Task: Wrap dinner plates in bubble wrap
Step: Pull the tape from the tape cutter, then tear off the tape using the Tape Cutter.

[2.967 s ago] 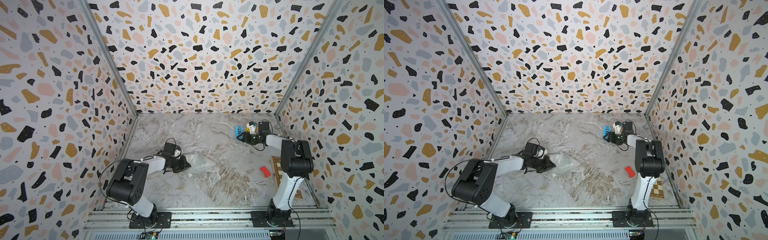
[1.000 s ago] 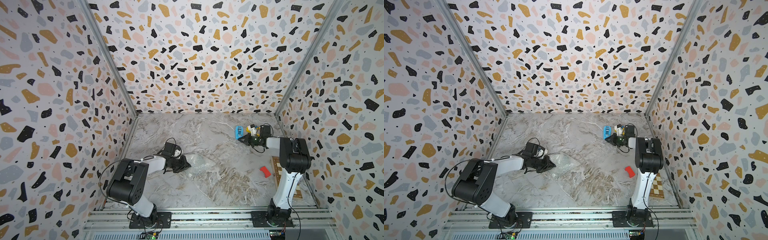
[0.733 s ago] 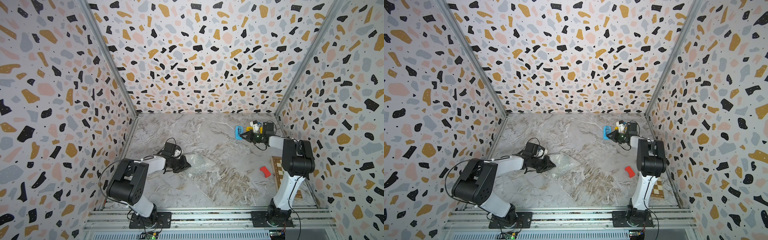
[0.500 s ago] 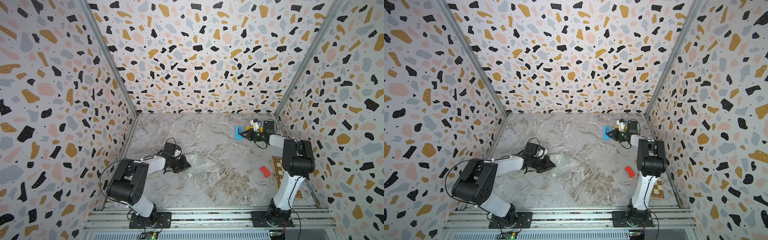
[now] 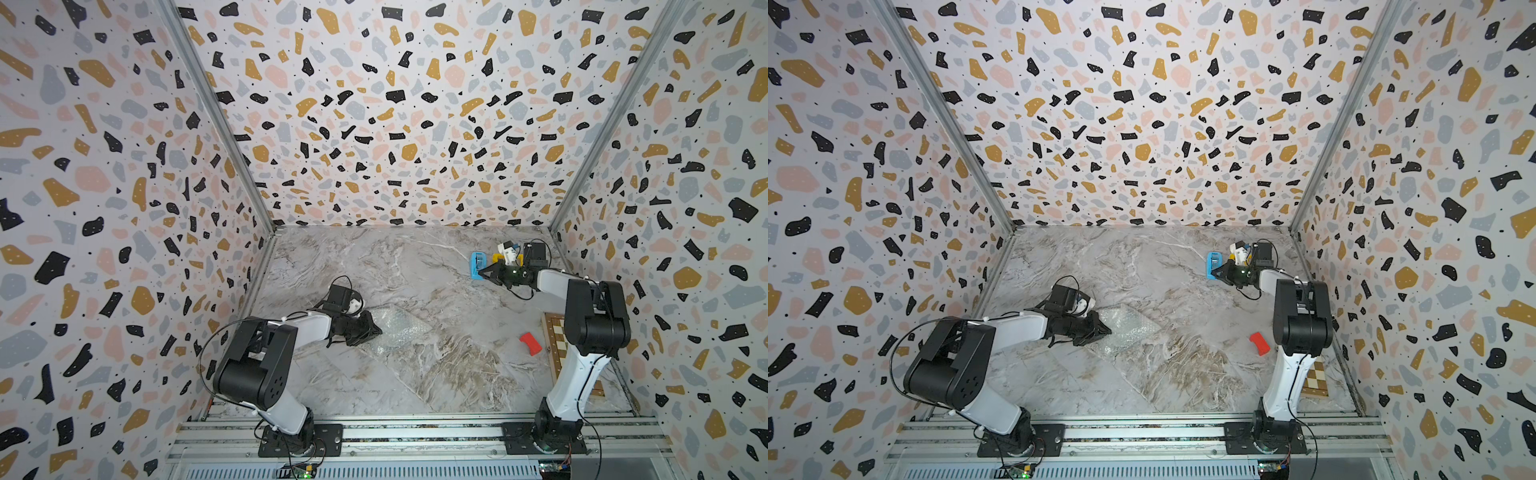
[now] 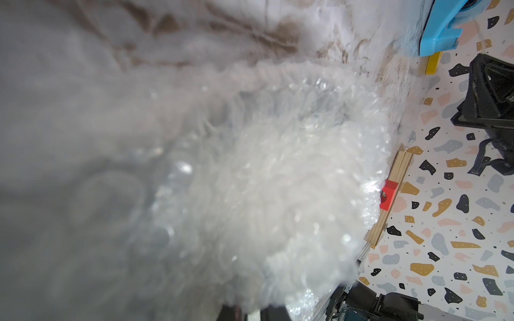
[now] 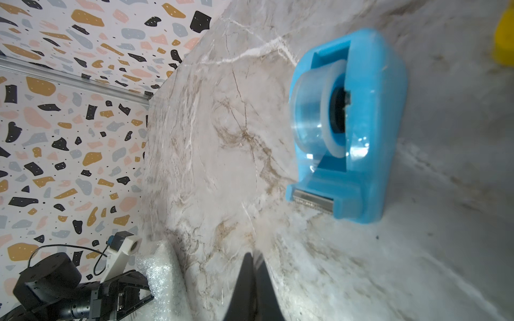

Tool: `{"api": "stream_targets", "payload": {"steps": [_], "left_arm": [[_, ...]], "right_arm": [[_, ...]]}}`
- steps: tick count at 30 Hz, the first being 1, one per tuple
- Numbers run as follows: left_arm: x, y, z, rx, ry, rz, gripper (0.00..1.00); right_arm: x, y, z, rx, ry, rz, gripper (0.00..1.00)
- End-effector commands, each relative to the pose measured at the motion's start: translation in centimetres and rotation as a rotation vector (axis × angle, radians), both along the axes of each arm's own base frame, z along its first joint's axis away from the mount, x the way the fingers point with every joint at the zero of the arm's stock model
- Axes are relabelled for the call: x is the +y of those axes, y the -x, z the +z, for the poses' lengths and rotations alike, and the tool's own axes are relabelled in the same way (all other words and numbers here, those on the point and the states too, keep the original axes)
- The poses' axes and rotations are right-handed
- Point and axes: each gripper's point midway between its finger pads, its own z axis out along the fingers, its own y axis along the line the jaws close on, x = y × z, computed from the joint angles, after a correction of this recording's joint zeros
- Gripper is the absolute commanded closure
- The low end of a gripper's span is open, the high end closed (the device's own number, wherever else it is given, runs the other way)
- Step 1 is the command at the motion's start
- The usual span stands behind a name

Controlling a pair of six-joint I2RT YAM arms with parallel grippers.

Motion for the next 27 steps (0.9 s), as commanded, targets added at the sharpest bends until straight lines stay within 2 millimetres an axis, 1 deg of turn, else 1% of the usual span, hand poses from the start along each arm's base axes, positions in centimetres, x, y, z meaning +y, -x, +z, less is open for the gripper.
{"api": "stream_targets", "payload": {"steps": [1, 4, 8, 11, 20, 22, 27], "left_arm": [[2.4, 3.8, -4.1, 0.170, -0.144, 0.025, 0.88], [2.4, 3.8, -4.1, 0.172, -0.144, 0.024, 0.88], [2.3, 3.9, -4.2, 0.174, -0.144, 0.021, 0.88], [2.3, 3.8, -4.2, 0.173, -0.144, 0.022, 0.88], [2.4, 3.8, -4.4, 0.180, -0.145, 0.023, 0.88], [2.3, 3.9, -4.5, 0.182, -0.146, 0.022, 0.88], [2.4, 3.9, -4.5, 0.183, -0.147, 0.021, 0.88]], "right_arm": [[0.5, 1.5, 1.5, -0.010, 0.015, 0.028, 1.00], [0.2, 2.0, 0.5, 0.015, 0.035, 0.014, 1.00], [-0.4, 2.1, -0.5, 0.036, 0.063, -0.009, 1.00], [-0.2, 2.0, -1.2, 0.047, 0.058, -0.003, 1.00], [0.3, 2.9, -4.7, 0.114, 0.110, 0.000, 1.00], [0.4, 3.0, -5.2, 0.124, 0.112, -0.003, 1.00], [-0.7, 3.0, -6.8, 0.150, 0.162, -0.051, 1.00]]}}
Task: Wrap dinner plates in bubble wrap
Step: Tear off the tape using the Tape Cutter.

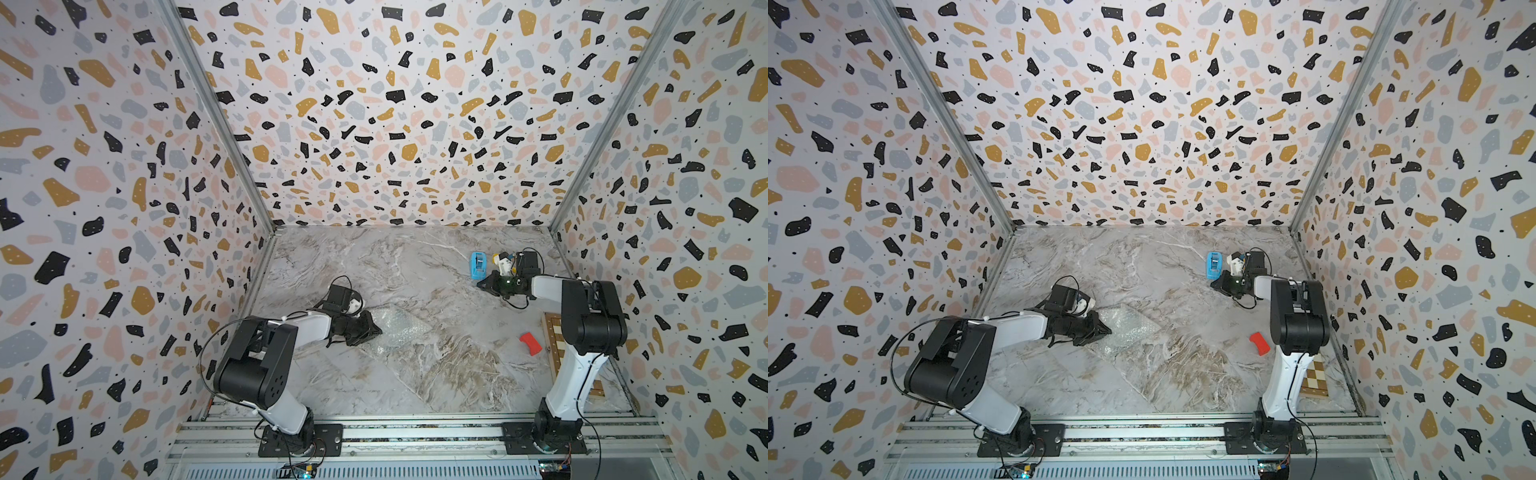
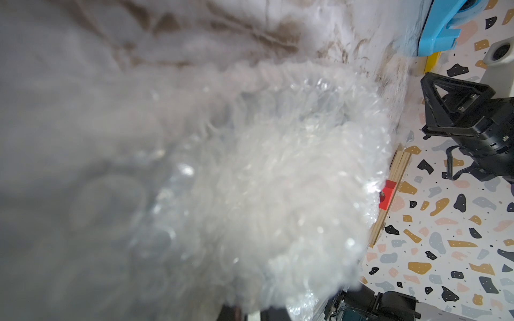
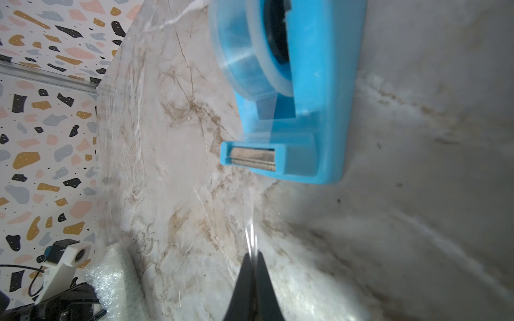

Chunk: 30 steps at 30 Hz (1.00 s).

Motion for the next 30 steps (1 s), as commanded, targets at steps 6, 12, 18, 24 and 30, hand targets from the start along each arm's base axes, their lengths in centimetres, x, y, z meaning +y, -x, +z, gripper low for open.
{"api": "stream_targets", "payload": {"steps": [6, 12, 18, 24, 30], "left_arm": [[2.5, 3.8, -4.4, 0.178, -0.156, 0.022, 0.88], [2.5, 3.7, -4.3, 0.175, -0.161, 0.013, 0.88], [2.5, 3.9, -4.3, 0.175, -0.162, 0.009, 0.88], [2.5, 3.8, -4.2, 0.169, -0.159, 0.007, 0.88], [2.5, 3.8, -4.1, 0.167, -0.162, -0.001, 0.88]], "right_arm": [[-2.3, 2.2, -3.9, 0.130, 0.161, -0.082, 1.00], [-2.8, 3.2, -5.3, 0.165, 0.204, -0.097, 1.00], [-2.4, 3.2, -5.7, 0.175, 0.228, -0.092, 1.00], [-5.5, 4.0, -6.6, 0.209, 0.345, -0.153, 1.00], [-6.9, 4.6, -7.2, 0.226, 0.393, -0.181, 1.00]]}}
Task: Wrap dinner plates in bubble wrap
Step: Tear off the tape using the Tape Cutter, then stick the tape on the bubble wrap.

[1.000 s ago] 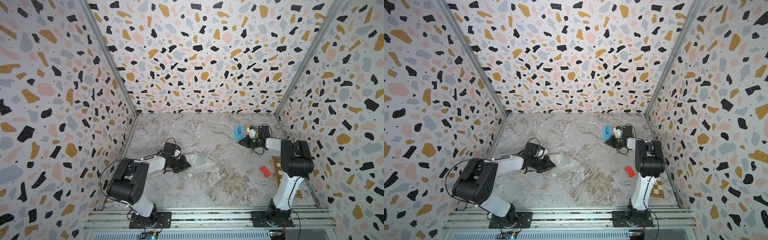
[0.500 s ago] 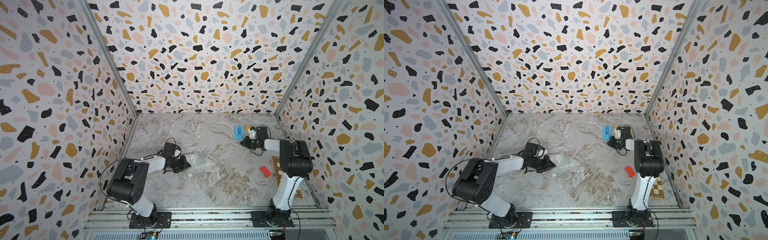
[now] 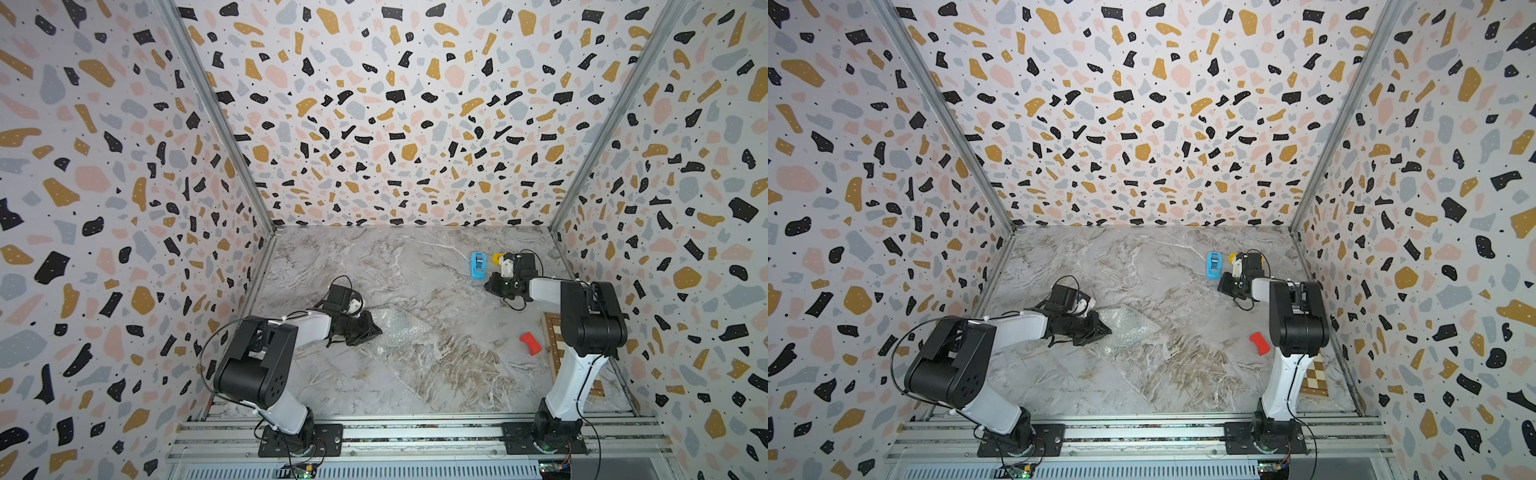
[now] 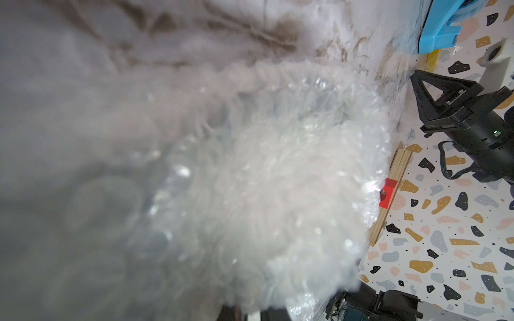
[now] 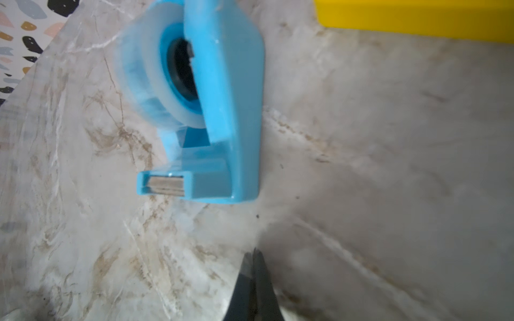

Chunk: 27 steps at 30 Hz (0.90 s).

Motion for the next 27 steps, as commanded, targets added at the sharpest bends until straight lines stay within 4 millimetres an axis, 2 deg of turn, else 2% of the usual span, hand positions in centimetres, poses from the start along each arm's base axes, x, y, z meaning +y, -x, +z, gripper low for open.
{"api": "stream_targets", "payload": {"steps": [1, 8, 12, 17, 20, 23, 27], "left_arm": [[2.5, 3.8, -4.1, 0.172, -0.160, 0.010, 0.88], [2.5, 3.9, -4.2, 0.173, -0.156, 0.011, 0.88], [2.5, 3.7, -4.1, 0.164, -0.157, 0.011, 0.88], [2.4, 3.8, -4.0, 0.163, -0.153, 0.012, 0.88], [2.6, 3.9, -3.9, 0.155, -0.157, 0.016, 0.88], [2.5, 3.8, -3.9, 0.149, -0.149, 0.024, 0.88], [2.3, 3.7, -3.6, 0.135, -0.146, 0.029, 0.88]], "right_arm": [[-2.7, 5.4, -5.0, 0.245, 0.146, -0.059, 1.00], [-1.6, 5.6, -4.1, 0.220, 0.118, -0.019, 1.00], [0.3, 5.2, -0.3, 0.116, 0.040, 0.064, 1.00], [6.2, 5.5, 7.2, -0.076, -0.169, 0.298, 1.00], [10.8, 7.3, 10.7, -0.136, -0.271, 0.485, 1.00], [15.7, 9.9, 12.5, -0.138, -0.330, 0.683, 1.00], [21.7, 14.9, 12.7, -0.091, -0.388, 0.938, 1.00]]}}
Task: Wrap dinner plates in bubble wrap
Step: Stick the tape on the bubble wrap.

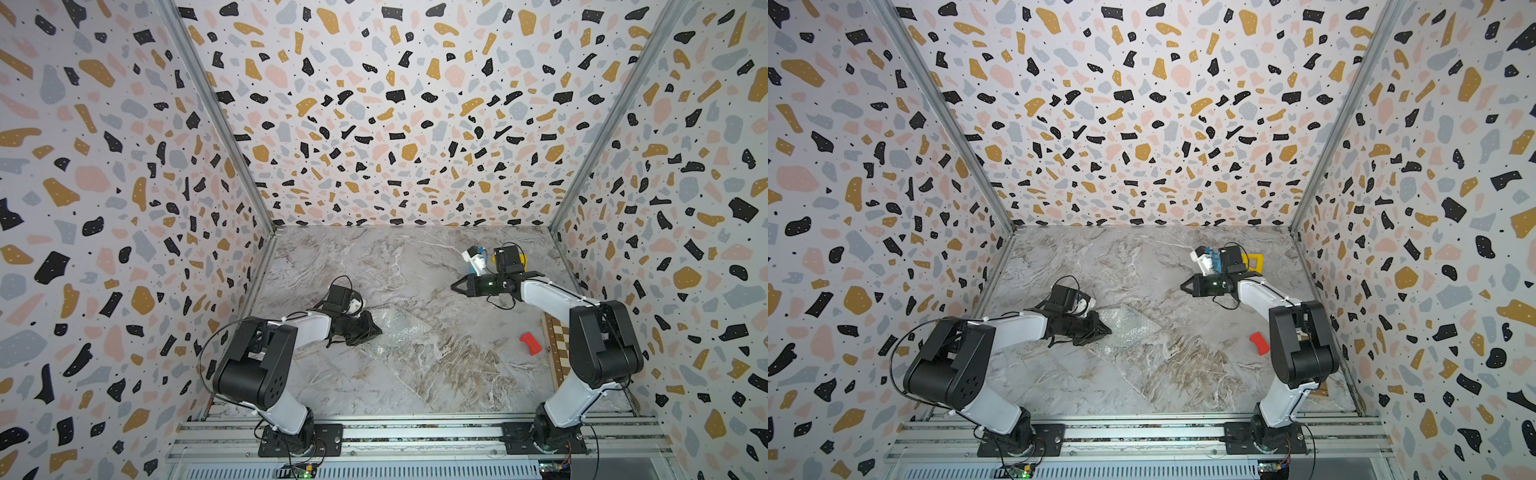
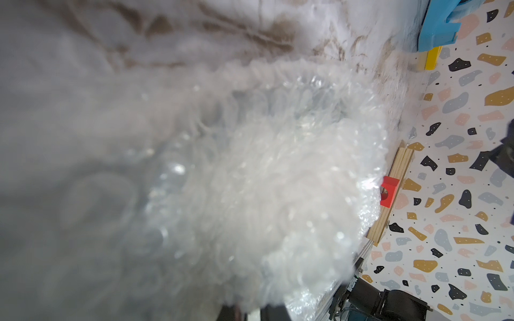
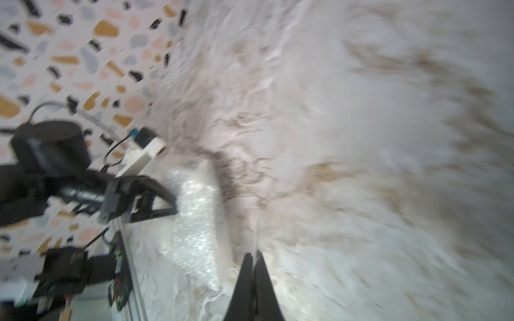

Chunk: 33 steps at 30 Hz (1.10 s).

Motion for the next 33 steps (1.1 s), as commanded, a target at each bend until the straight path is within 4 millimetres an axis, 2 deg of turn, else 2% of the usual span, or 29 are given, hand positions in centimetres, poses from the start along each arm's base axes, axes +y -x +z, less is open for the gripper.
{"api": "stream_targets", "payload": {"steps": [1, 6, 10, 15, 23, 28, 33], "left_arm": [[2.3, 3.6, -3.5, 0.147, -0.138, 0.034, 0.88], [2.3, 3.8, -3.4, 0.139, -0.140, 0.035, 0.88], [2.4, 4.1, -3.5, 0.143, -0.142, 0.037, 0.88], [2.3, 4.2, -3.3, 0.138, -0.143, 0.036, 0.88], [2.0, 3.7, -3.2, 0.118, -0.129, 0.043, 0.88], [2.0, 3.7, -3.2, 0.118, -0.129, 0.046, 0.88], [1.9, 3.7, -3.4, 0.120, -0.126, 0.043, 0.88]], "right_arm": [[4.1, 5.4, 0.3, 0.056, -0.045, 0.249, 1.00], [8.6, 9.9, -0.8, 0.078, -0.023, 0.442, 1.00], [10.3, 10.6, -2.1, 0.124, 0.003, 0.467, 1.00], [11.4, 10.4, -3.4, 0.181, 0.030, 0.451, 1.00], [13.9, 12.0, -3.8, 0.238, 0.026, 0.492, 1.00], [13.8, 13.3, -5.1, 0.295, 0.055, 0.481, 1.00], [13.7, 13.6, -6.8, 0.347, 0.086, 0.450, 1.00]]}}
